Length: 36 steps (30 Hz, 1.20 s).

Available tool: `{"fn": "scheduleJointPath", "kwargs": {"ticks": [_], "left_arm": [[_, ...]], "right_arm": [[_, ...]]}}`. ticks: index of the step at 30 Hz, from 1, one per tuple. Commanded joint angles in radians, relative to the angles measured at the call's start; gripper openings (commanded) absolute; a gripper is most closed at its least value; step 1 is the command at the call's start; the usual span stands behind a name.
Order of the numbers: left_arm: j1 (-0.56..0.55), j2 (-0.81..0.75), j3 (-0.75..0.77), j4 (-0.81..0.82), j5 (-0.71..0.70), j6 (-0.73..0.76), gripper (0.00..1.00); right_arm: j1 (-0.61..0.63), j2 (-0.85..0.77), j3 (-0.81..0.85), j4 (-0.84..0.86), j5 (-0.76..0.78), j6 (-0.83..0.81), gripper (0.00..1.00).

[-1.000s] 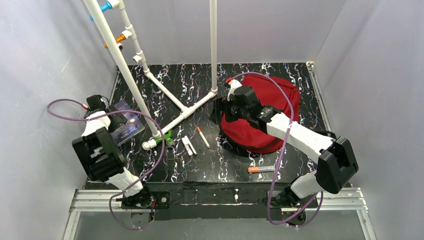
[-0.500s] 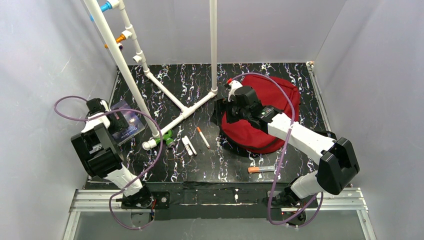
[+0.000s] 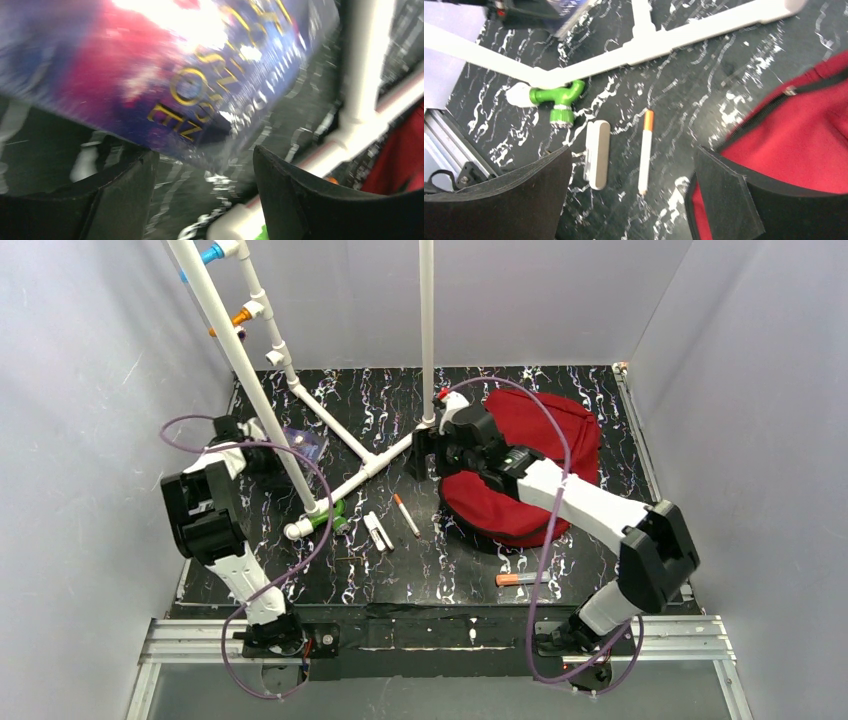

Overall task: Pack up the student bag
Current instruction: Move the book to the center of the board.

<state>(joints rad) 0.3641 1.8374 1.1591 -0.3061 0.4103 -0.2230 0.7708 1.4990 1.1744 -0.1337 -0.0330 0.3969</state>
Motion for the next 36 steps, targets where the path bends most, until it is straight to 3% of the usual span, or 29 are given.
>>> {"fn": "scheduleJointPath", "kwargs": {"ticks": [1,7,12,16,19,23,29,36], "left_arm": [[-0.086,0.054,-0.020,-0.107,0.154,-0.080,0.67],[-0.086,0.001,-0.041,-0.114,0.170,-0.133,0.67],[-0.054,-0.065,0.035,-0.206,0.079,-0.096,0.71],[0.000,-0.067,0.069,-0.137,0.089,-0.154,0.74],[0.013,-0.038,0.110,-0.067,0.072,-0.196,0.77],[0.011,0.040,0.236,-0.049,-0.045,-0.188,0.81],[0.001,0.175,0.474,-0.169,-0.239,-0.118,0.84],[0.001,0.265,0.568,-0.221,-0.350,-0.053,0.83]], "right_arm": [[0.056,0.121,0.123,0.123,0.028,0.035,0.98],[0.109,0.327,0.256,0.219,0.029,0.163,0.98],[0.121,0.495,0.381,0.268,-0.017,0.292,0.95],[0.131,0.616,0.508,0.277,-0.055,0.337,0.93],[0.131,0.698,0.557,0.334,-0.100,0.405,0.86],[0.133,0.787,0.592,0.405,-0.131,0.487,0.85],[0.134,0.904,0.684,0.427,-0.147,0.517,0.86],[0.140,0.989,0.770,0.430,-0.111,0.555,0.82]]}}
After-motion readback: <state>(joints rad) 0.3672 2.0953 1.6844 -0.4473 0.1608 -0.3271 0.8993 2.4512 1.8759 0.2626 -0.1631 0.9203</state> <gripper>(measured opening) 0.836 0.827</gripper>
